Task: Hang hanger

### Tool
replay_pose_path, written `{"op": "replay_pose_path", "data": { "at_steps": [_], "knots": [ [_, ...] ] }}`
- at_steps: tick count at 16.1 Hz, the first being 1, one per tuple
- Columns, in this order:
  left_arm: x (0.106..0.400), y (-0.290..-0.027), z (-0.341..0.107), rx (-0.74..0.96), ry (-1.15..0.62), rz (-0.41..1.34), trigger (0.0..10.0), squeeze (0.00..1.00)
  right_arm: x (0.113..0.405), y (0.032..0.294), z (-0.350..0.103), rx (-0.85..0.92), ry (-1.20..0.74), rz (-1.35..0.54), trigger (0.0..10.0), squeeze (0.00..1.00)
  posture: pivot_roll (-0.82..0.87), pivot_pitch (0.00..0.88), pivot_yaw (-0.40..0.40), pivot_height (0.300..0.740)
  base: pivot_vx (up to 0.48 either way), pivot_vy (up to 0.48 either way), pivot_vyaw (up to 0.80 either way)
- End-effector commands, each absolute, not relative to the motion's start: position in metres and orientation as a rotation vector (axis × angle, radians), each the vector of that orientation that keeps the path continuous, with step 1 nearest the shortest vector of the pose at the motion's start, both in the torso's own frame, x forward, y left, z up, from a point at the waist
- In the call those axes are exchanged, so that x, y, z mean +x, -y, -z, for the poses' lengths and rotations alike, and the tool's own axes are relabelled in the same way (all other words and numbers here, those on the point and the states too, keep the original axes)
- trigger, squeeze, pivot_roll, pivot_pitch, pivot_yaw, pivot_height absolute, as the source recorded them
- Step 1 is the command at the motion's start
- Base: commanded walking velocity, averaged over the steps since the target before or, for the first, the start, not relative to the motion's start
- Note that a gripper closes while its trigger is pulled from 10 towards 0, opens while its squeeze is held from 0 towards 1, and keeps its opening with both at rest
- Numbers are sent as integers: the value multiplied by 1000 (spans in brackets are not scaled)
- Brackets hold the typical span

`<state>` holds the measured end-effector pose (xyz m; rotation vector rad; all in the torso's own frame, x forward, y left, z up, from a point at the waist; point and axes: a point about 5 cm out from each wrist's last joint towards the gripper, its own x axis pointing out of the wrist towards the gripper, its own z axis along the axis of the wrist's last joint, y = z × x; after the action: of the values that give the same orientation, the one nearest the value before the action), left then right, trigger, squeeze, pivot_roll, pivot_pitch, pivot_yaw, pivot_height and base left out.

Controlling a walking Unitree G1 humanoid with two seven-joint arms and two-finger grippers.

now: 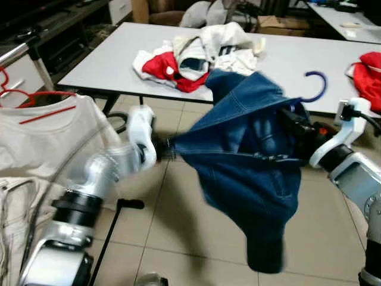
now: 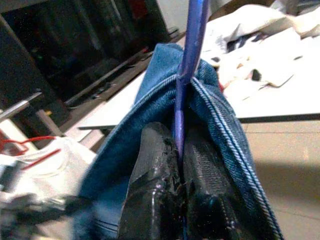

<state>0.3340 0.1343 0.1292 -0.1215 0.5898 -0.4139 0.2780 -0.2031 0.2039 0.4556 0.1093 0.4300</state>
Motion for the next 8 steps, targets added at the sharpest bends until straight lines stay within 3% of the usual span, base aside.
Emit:
{"op": "replay_pose_path", "data": {
  "at_steps": [1, 5, 6, 7, 8],
  "knots": [
    [330, -158, -99, 1, -666, 308, 0, 0, 275, 210, -226, 459, -15, -424, 10000, 0, -84, 0, 16, 740, 0, 0, 0],
    [320, -151, -61, 83, -672, 348, 0, 0, 274, 199, -230, 467, -42, -494, 10000, 0, -88, 0, -9, 740, 0, 0, 0],
    [322, -144, -63, 28, -607, 383, 8667, 0, 275, 197, -227, 447, -70, -495, 10000, 0, -89, 0, -17, 740, 0, 0, 0],
    [325, -139, -71, -63, -533, 420, 10000, 0, 276, 196, -222, 410, -107, -482, 10000, 0, -88, 0, -22, 740, 0, 0, 0],
    [326, -138, -79, -139, -480, 450, 10000, 1000, 276, 196, -216, 377, -139, -469, 10000, 0, -85, 0, -27, 740, 0, 0, 0]
  ]
}}
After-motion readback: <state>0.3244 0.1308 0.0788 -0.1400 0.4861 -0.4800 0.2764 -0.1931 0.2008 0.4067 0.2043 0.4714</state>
